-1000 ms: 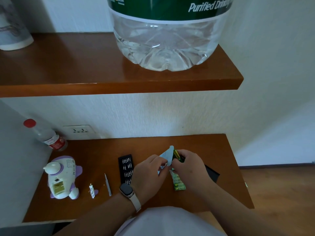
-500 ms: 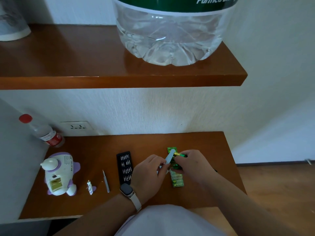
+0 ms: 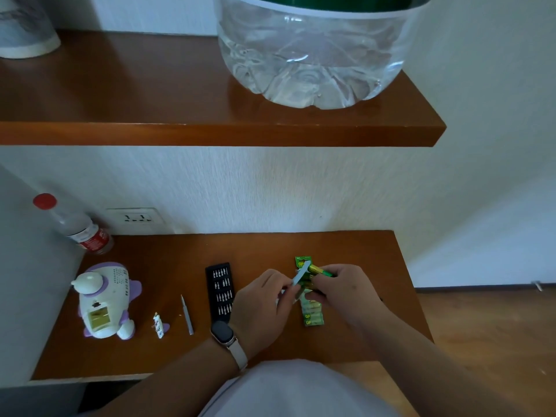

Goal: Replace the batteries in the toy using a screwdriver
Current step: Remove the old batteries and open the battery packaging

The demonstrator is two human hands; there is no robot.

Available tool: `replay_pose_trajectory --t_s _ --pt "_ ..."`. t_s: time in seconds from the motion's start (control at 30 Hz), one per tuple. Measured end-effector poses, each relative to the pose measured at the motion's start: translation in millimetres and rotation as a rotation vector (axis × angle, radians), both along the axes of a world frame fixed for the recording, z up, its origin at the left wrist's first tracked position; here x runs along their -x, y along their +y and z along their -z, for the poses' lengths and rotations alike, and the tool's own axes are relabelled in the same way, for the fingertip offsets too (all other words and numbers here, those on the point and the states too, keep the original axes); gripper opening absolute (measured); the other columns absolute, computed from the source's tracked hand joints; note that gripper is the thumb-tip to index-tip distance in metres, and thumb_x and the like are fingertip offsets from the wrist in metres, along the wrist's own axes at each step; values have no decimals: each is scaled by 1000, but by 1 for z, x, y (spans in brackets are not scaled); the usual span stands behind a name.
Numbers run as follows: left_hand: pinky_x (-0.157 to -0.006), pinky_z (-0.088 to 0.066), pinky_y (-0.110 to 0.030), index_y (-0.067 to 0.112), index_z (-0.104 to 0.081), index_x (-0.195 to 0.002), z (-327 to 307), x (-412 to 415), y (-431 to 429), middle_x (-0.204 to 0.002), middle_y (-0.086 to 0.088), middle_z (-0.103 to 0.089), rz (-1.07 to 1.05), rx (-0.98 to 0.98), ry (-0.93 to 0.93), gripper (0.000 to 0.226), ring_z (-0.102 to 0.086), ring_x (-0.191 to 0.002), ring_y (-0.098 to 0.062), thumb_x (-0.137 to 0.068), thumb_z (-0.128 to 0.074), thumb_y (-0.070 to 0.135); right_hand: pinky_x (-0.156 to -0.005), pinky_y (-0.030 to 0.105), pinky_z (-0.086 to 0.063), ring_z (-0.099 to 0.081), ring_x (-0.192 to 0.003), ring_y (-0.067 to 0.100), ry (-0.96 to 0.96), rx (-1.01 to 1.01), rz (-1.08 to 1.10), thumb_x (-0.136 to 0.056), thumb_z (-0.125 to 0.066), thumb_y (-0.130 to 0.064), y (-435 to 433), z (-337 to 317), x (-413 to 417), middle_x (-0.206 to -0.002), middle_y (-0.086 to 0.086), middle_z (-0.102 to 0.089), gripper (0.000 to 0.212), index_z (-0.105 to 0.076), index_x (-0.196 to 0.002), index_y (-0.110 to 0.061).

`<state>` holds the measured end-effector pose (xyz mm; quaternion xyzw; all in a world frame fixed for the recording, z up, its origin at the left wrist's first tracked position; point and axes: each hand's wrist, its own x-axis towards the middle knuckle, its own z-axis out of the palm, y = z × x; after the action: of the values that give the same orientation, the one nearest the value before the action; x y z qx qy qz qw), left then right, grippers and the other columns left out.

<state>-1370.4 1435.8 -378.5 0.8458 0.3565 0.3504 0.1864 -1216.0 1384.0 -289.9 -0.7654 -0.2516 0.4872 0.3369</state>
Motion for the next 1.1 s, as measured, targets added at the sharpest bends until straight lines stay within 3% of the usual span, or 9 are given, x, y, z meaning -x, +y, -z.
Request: replay_pose_trajectory --t_s 0.27,0.4,0.53,0.67,0.87,1.1 --pt "-50 -45 -18 21 -65 -84 -4 2 1 -77 13 -59 -48 131 -63 29 -54 -63 -4 -97 -48 41 -61 21 -53 -72 -66 9 -119 -20 -90 -91 -64 -16 0 0 5 -76 4 -74 12 -75 -89 -15" --pt "-51 -44 -18 20 -66 -85 -4 5 3 -77 11 -61 -24 86 -51 28 -54 -65 -3 -98 -51 39 -75 38 -60 -74 -77 23 -99 -51 -65 -91 -65 -18 3 1 8 -72 4 -75 16 -75 -82 -11" --pt "-51 -44 -15 17 -67 -85 1 10 2 -77 8 -64 27 -48 -8 26 -55 -63 -3 -97 -54 36 -74 29 -56 -73 -75 17 -36 -50 -55 -92 -64 -13 5 -3 9 -73 6 -75 15 -74 -85 -4" --pt "-47 -46 -21 17 -67 -84 3 14 2 -77 8 -64 -16 -34 -31 25 -55 -61 -3 -96 -54 34 -79 33 -59 -73 -72 16 45 3 -31 -91 -64 -11 5 2 12 -78 12 -76 16 -73 -87 1" --pt "-46 -50 -26 19 -66 -85 5 17 -1 -77 9 -64 -59 45 -45 24 -56 -61 -4 -96 -53 36 -55 18 -54 -71 -62 9 53 53 -43 -93 -64 -15 5 10 21 -77 8 -74 12 -71 -88 -7" --pt "-47 -49 -22 19 -67 -85 -1 17 2 -77 9 -64 -76 70 -50 28 -55 -62 -2 -96 -52 40 -52 19 -52 -62 -49 9 -12 29 -145 -94 -61 -17 5 8 21 -65 6 -67 18 -71 -91 -2"
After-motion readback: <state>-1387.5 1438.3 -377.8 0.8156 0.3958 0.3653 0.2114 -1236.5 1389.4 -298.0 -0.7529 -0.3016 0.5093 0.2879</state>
